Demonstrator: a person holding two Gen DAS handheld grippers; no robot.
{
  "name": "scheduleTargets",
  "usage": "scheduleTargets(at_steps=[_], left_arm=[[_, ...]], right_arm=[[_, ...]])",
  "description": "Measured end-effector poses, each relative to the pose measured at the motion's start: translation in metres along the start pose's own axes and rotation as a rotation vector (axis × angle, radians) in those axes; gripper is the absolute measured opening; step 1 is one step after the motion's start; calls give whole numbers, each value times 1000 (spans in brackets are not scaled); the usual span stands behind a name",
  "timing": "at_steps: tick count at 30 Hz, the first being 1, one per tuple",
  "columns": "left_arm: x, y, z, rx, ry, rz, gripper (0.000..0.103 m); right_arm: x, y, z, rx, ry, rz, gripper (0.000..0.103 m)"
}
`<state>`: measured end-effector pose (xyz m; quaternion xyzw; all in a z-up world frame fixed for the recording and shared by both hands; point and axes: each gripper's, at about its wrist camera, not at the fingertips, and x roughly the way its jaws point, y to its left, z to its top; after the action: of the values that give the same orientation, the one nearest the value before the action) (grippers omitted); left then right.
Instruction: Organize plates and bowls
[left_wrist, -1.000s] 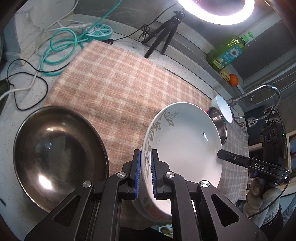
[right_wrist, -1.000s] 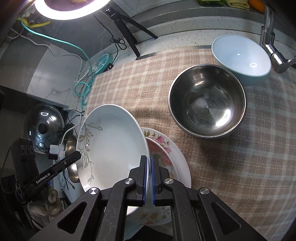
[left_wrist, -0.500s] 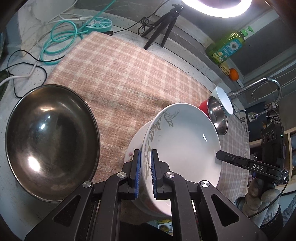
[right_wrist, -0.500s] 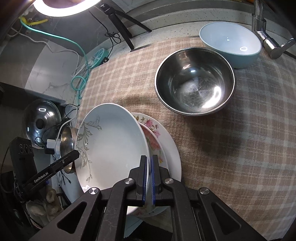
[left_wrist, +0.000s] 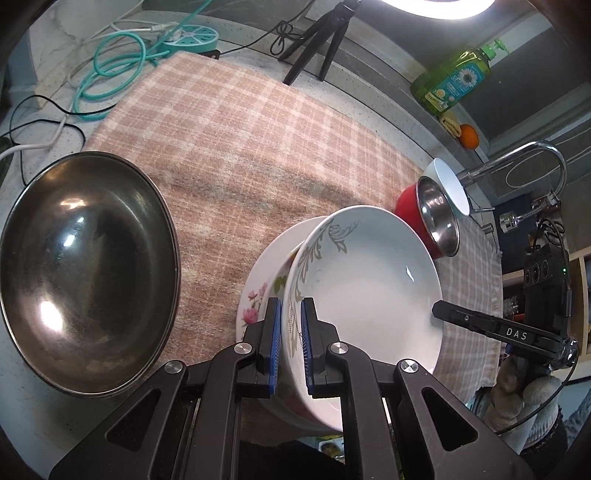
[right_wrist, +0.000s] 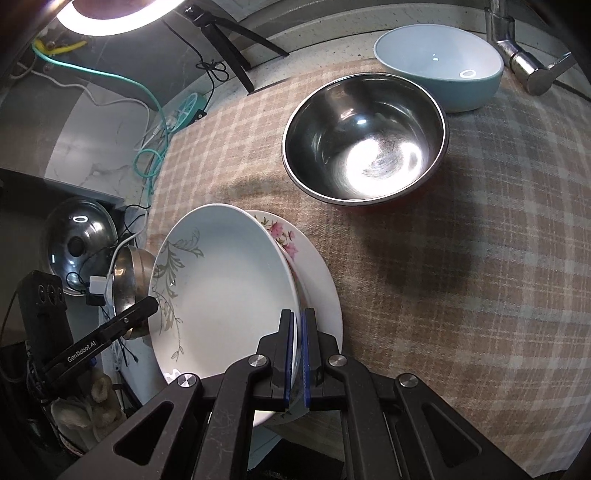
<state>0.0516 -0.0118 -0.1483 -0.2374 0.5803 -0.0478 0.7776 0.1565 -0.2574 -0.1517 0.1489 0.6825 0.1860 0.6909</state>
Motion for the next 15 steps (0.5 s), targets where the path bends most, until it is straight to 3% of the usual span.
scheduleTargets(at_steps=[15], left_arm=[[6, 2, -2, -8, 14, 13, 9]], right_arm=[[4, -3, -4, 1, 22, 0, 4]])
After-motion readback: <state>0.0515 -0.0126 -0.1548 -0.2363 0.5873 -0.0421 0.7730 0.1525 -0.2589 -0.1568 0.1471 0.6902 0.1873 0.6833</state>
